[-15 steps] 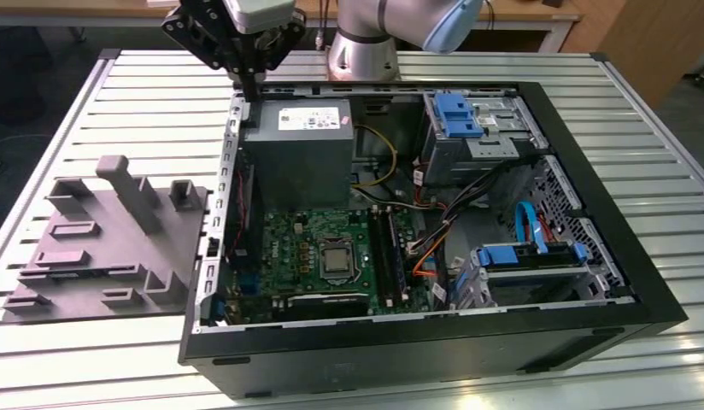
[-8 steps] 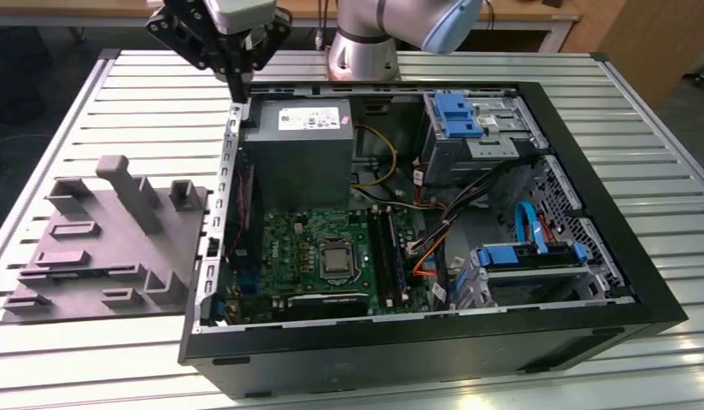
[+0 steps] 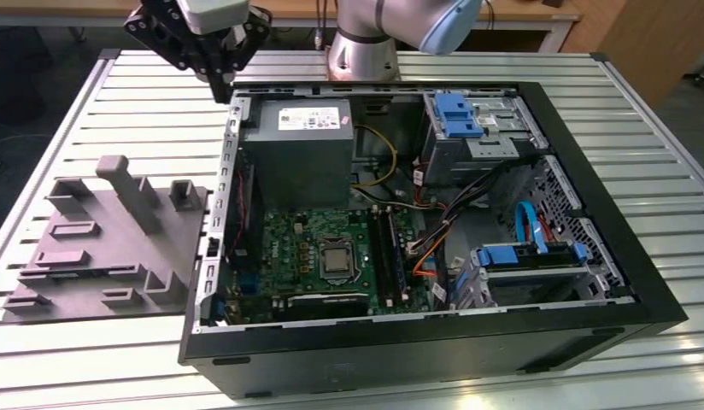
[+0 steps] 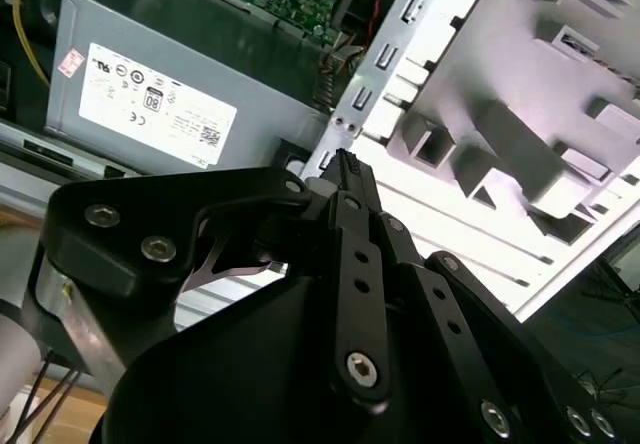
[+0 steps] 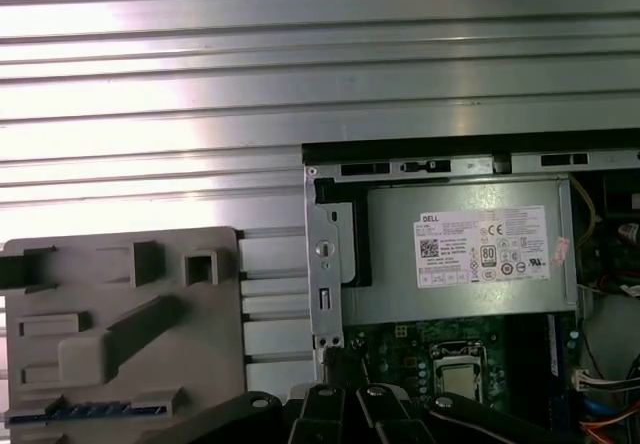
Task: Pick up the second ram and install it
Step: 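Reach for the second ram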
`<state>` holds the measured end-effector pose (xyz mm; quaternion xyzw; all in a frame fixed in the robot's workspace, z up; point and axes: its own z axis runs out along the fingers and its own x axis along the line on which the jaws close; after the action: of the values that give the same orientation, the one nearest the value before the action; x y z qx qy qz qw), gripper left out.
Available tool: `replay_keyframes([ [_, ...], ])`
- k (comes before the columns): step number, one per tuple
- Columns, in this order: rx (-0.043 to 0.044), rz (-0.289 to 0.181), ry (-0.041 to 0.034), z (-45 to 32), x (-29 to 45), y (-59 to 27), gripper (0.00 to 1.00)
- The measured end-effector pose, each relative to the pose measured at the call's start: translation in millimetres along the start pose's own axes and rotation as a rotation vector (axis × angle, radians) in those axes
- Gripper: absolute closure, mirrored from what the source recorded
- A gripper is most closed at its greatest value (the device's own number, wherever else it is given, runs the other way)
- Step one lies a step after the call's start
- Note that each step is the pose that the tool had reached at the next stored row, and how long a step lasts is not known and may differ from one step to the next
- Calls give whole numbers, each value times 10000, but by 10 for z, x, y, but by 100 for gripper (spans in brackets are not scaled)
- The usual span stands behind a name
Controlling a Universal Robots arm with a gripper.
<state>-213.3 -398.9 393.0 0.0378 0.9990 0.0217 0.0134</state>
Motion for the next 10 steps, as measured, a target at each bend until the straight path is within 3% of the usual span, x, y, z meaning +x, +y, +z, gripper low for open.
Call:
replay_keyframes([
  [10, -1, 0, -7, -5, 266, -20, 90],
])
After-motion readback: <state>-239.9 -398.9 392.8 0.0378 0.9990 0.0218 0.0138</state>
